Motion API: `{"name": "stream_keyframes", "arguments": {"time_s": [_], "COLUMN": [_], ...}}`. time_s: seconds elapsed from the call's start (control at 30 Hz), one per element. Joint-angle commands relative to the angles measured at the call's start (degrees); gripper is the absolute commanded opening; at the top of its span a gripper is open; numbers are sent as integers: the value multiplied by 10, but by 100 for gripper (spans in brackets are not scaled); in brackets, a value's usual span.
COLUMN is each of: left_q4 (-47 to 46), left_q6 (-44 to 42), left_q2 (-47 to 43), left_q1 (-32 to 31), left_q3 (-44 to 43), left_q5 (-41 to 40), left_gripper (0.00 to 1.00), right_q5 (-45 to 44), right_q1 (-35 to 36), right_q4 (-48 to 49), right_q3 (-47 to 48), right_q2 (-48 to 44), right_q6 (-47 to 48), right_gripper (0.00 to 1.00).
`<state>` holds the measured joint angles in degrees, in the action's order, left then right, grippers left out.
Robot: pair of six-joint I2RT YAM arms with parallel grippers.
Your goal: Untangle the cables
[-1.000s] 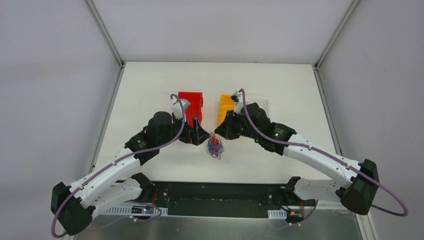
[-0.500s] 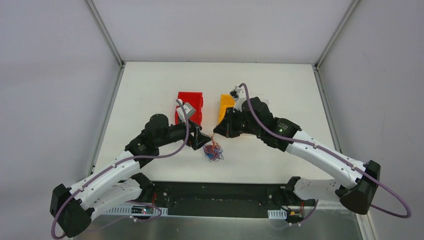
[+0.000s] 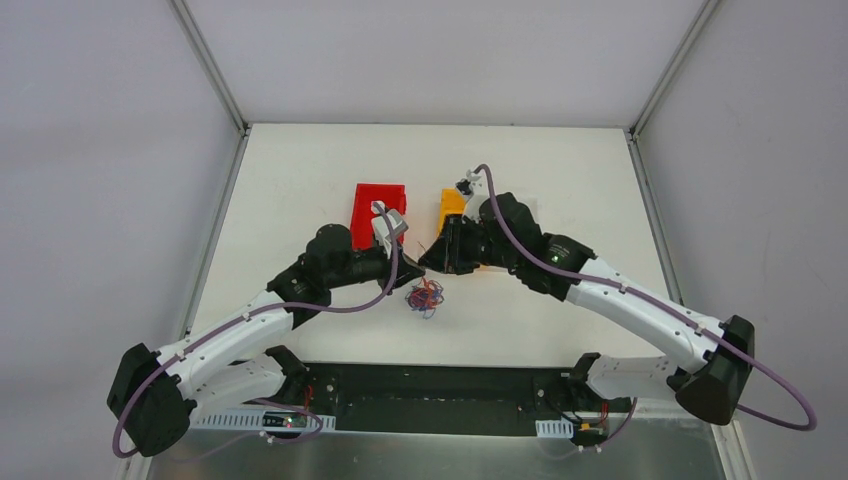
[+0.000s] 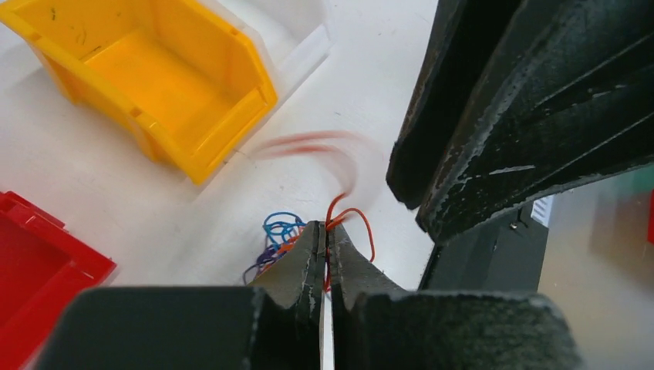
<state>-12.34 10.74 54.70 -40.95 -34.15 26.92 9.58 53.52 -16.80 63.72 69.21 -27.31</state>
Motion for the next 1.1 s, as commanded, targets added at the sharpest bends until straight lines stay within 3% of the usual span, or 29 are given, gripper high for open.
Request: {"name": "stream_keyframes", "arguments": {"time_s": [0.0,0.07,0.1,0.2,0.37,0.57,0.77,0.9,1.07], "left_q4": [-11,-16,-21,-28,-22,-19,-18,-19,87], "left_q6": [-2,10,15,27,41,64,83,100,165], "left_q2": [-6,-13,-15,-22,-22,-14,-12,-14,-13], "left_q1": [-4,-3,-4,-3,-4,-4,-4,-3,25], "left_q3": [-20,-15,-13,-16,-37,-70,-87,-99,-150], "left_q5": [-21,-25,-26,-20,1,25,25,17,-126], "left_gripper": [0,0,0,0,0,0,0,0,0], "right_q5": [-45,-86,-120,-174,-130,-45,-90,-179,-242], "right_q1": [-3,-4,-5,-9,-11,2,62,73,73], "right_q4": [38,45,51,73,146,213,250,255,272], "right_q3": [-46,-83,-104,-173,-271,-289,-249,-225,-250], "right_q2": [-56,-93,-113,-172,-212,-142,-64,-22,-14], "right_q6": [-13,-10,-7,1,28,53,107,110,73], "right_gripper": [51,82,85,86,83,77,76,56,20]}}
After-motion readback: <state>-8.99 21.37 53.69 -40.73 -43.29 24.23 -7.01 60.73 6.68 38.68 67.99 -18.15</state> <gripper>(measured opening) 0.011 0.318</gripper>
